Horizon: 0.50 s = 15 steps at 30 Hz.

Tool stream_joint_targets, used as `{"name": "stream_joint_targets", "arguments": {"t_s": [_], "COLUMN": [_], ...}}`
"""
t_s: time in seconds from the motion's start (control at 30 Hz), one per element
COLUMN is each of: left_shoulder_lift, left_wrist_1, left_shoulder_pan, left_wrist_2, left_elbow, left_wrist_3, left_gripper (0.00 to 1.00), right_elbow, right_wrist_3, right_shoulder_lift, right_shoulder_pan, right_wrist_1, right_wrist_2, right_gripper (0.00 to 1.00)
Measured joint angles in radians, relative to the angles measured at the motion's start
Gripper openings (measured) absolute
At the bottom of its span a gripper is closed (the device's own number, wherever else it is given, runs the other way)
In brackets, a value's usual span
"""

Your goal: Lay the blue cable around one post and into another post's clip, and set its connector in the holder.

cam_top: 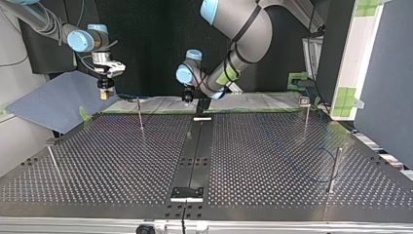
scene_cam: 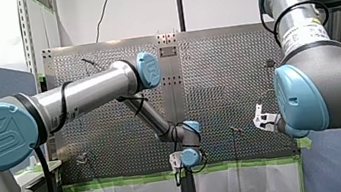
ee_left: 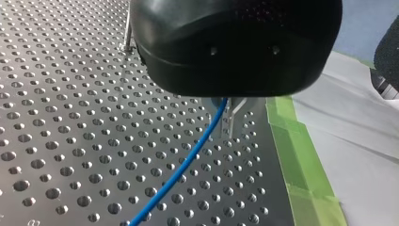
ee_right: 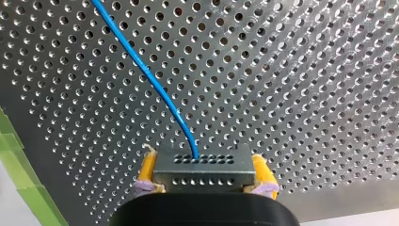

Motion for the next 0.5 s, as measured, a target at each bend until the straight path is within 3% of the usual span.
{"name": "stream_joint_targets", "arguments": {"t_s": [0.2, 0.5], "left_shoulder_lift": [0.0, 0.0], "left_wrist_1": [0.004, 0.005], "left_shoulder_pan": [0.0, -0.001], "left_wrist_2": [0.008, 0.013], "left_elbow": [0.0, -0.001], "left_wrist_3": [0.0, 0.001], "left_gripper": [0.0, 0.0], "right_elbow": [0.0, 0.0], "right_wrist_3": [0.0, 0.0], "right_shoulder_lift": [0.0, 0.0], "right_shoulder_pan": [0.0, 0.0], "right_wrist_1": [0.0, 0.002], "right_wrist_2": [0.0, 0.001], "right_gripper": [0.0, 0.0]}}
